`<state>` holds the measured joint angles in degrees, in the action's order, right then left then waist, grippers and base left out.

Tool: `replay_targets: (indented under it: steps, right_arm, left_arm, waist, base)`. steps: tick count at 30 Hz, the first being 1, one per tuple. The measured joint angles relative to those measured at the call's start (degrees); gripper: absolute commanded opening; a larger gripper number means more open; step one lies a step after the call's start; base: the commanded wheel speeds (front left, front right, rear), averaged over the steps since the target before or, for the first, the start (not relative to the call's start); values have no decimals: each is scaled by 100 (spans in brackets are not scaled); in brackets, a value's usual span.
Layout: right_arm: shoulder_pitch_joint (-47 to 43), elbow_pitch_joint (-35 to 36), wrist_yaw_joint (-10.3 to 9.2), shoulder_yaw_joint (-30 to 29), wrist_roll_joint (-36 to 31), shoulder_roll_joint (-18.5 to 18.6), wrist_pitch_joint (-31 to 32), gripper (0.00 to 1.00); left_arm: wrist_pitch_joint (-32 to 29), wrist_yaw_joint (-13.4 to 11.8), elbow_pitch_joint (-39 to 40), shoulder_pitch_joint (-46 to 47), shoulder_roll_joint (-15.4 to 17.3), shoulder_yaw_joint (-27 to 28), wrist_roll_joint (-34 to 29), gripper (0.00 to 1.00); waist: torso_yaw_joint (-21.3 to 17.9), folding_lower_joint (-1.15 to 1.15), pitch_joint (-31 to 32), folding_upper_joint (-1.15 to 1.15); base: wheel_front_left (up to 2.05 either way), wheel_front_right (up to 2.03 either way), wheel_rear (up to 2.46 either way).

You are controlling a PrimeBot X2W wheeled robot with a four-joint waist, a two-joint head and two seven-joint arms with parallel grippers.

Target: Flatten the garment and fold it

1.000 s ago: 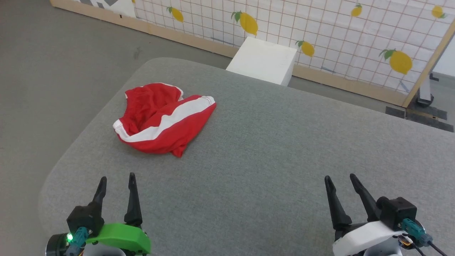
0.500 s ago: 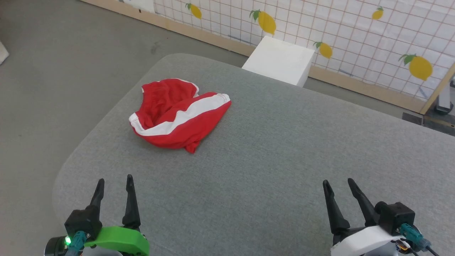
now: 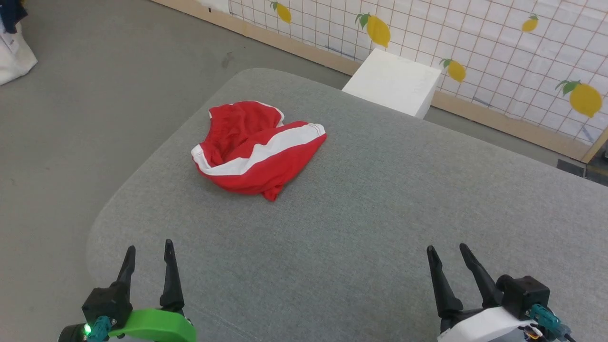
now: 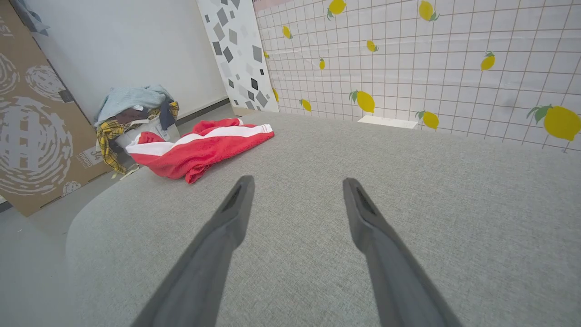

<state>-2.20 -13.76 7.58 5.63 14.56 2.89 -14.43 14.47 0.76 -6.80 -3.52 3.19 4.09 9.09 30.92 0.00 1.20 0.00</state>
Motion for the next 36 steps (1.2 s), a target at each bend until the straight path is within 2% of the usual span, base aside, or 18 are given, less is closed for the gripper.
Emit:
replay_targets:
  steps: [7,12,15,21,25,28,36]
  right_arm:
    - [-1,-18,0,-5,13,-2,-22,100]
    - [2,-21,0,-4,-1,-4,-22,100]
    - [42,-1,0,-34,-79,-5,-11,100]
    - [425,415,0,-357,-538,-8,299,100]
    - [613,759,0,-624,-844,-7,527,100]
    - [715,1048,0,-806,-1053,-5,708,100]
    - [803,1570,0,-1063,-1272,-4,973,100]
  left_arm:
    - [8,27,-25,-2,0,54,9,100]
    - [22,236,-198,125,92,53,90,100]
    - [-29,355,-318,609,322,143,266,100]
    - [-378,557,-761,2112,1066,536,1026,100]
    - [-935,626,-1230,2912,1536,527,1561,100]
    - [-1842,633,-1798,3427,1838,365,2002,100]
    - [-3404,648,-2951,4205,2183,-124,2587,100]
  waist:
    - [-80,0,10,0]
    - [-188,0,-44,0]
    - [-267,0,-142,0]
    - [-469,0,-606,0]
    - [-612,0,-1009,0]
    - [-745,1,-1377,0]
    - [-1089,1,-2244,0]
  base:
    - [0,0,0]
    - [0,0,0]
    - [0,0,0]
    - [0,0,0]
    - [0,0,0]
    - [0,0,0]
    - [0,0,0]
